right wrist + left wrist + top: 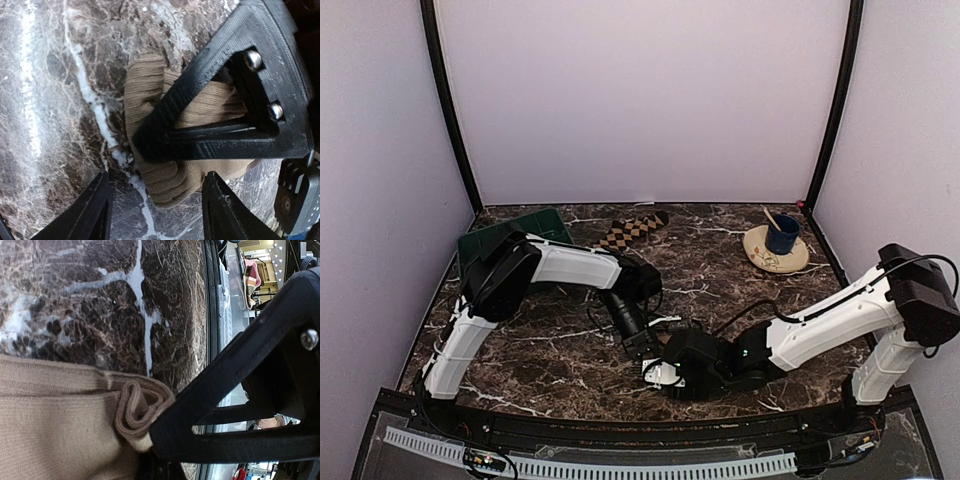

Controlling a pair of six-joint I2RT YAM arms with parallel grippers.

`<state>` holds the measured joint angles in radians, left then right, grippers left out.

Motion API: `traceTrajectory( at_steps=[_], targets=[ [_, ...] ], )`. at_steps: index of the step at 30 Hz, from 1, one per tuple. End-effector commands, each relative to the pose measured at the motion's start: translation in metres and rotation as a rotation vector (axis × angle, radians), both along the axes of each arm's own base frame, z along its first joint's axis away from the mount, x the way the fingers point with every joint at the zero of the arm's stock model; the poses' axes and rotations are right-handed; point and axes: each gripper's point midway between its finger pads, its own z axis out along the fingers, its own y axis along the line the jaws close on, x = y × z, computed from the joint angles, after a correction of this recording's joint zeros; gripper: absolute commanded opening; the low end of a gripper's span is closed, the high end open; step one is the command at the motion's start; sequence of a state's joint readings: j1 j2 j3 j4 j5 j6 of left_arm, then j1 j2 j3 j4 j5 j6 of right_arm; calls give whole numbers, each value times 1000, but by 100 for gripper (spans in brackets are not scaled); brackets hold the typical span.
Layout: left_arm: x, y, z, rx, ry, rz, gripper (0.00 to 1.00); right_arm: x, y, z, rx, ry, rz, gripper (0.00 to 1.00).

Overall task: Roll the socks
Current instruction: Roll the sock at the center of the board.

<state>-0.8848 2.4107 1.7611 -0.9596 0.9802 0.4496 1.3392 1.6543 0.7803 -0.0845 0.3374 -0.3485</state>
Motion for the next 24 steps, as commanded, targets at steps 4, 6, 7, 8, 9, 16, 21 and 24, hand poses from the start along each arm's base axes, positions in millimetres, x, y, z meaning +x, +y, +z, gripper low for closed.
traceTrajectory(
  at_steps=[4, 6, 7, 8, 9, 16, 21, 24],
  targets=[
    [10, 16, -41, 103, -87, -27, 0, 1, -12, -21, -109, 87, 22, 51],
    [11, 16, -41, 102, -86, -26, 0, 0, -14, -24, -121, 108, 19, 48],
    [11, 16, -40, 102, -87, -26, 0, -1, -16, -26, -128, 117, 16, 47],
    [12, 16, -40, 101, -88, -25, 0, -1, -18, -29, -138, 129, 11, 45],
    [12, 16, -40, 101, -87, -23, 0, -1, -19, -30, -146, 141, 6, 43],
    [14, 16, -39, 101, -91, -21, 0, -1, -33, -40, -178, 209, -56, 34],
    [17, 17, -38, 104, -93, -18, 0, -8, -39, -48, -191, 279, -101, 23],
    [20, 18, -37, 109, -96, -12, 0, -12, -40, -49, -186, 315, -124, 18]
  ],
)
